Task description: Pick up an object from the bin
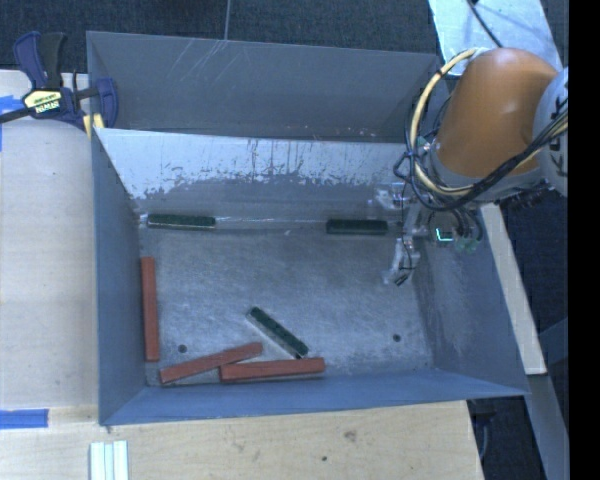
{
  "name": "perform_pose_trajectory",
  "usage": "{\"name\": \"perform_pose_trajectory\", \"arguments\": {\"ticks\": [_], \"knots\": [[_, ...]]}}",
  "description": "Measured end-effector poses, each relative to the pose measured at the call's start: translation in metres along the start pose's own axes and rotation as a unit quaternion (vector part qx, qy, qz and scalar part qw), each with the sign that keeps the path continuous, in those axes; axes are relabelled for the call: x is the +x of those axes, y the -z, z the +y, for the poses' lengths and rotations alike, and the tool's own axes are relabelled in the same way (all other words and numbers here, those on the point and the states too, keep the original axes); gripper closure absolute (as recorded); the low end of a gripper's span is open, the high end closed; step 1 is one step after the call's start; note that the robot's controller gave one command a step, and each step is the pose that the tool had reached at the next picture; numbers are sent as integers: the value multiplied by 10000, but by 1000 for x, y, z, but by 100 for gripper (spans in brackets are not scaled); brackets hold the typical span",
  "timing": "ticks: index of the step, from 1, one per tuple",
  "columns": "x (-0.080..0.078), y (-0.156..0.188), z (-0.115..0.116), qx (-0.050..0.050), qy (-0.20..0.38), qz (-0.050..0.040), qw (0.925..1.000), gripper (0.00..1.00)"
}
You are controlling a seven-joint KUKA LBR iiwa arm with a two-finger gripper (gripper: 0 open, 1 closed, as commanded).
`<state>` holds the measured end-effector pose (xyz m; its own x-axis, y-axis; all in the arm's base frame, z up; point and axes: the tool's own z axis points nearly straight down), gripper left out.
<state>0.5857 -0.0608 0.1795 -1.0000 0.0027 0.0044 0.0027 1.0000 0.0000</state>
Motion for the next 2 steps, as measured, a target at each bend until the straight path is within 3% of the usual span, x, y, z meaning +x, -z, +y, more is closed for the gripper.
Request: {"name": "perform_pose_trajectory", "arguments": {"ticks": [1,2], "knots": [[-37,-111,7,-3,-117,-16,9999,0],[-40,-104,7,2,-111,-60,9999,100]]}}
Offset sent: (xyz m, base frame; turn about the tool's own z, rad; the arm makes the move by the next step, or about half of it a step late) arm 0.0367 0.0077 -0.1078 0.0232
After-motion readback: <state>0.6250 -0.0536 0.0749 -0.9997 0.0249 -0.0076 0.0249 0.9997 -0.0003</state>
